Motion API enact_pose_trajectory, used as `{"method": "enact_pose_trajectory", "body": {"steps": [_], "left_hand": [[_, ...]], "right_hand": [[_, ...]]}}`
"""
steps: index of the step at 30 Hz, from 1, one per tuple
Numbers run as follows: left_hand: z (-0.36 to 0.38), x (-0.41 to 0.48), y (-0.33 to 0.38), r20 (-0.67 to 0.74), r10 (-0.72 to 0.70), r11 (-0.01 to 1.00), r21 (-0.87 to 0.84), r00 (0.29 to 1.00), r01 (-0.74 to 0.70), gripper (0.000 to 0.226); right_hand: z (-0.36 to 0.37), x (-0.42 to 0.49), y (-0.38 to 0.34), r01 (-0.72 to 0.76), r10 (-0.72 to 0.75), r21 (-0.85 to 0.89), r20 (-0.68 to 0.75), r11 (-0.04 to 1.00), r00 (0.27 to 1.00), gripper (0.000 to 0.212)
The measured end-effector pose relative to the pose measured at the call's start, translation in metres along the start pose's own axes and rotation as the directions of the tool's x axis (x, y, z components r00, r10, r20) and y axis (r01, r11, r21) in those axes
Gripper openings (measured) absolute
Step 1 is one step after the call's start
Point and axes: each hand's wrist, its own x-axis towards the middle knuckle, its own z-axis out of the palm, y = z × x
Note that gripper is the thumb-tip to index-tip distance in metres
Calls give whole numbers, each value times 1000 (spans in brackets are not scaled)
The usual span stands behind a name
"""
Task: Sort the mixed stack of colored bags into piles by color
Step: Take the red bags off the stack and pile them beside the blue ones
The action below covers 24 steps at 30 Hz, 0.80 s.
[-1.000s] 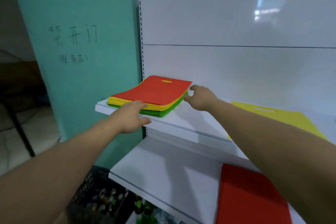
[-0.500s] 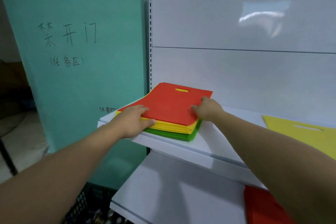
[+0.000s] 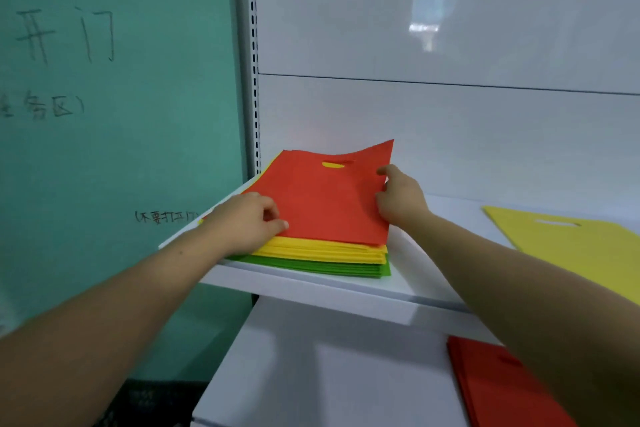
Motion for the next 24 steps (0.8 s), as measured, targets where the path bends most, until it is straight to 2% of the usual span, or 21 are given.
{"method": "enact_pose_trajectory", "body": {"steps": [4, 7, 10, 14, 16, 18, 20, 24], "left_hand": [[0, 8, 2, 42, -48, 993, -109, 998, 52, 41], [-4, 12, 6, 55, -112, 957, -261, 992, 123, 61], [-8, 17, 19, 36, -151, 855, -497, 988, 149, 69], [-13, 15, 48, 2, -163, 661, -743, 987, 111, 58], [-16, 8, 71, 2, -132, 571, -817, 991, 77, 40], [-15, -1, 98, -25, -91, 528, -849, 996, 27, 35], [-12, -9, 126, -95, -62, 547, -836, 994, -45, 37], [6, -29, 175, -215, -27, 705, -697, 976, -134, 43]], "right_hand": [[-18, -10, -6, 147, -121, 144, -179, 979, 976, 44], [-39, -17, -6, 164, -69, 329, -283, 930, 957, 37], [-66, -25, -2, 178, 10, 518, -338, 837, 941, 32], [-106, -39, 15, 205, 88, 658, -383, 725, 920, 31], [-125, -47, 28, 225, 91, 667, -404, 711, 910, 33], [-143, -57, 44, 244, 71, 647, -420, 723, 905, 37], [-160, -66, 62, 234, 51, 612, -411, 755, 910, 44], [-186, -80, 104, 75, 89, 560, -260, 825, 961, 56]]}}
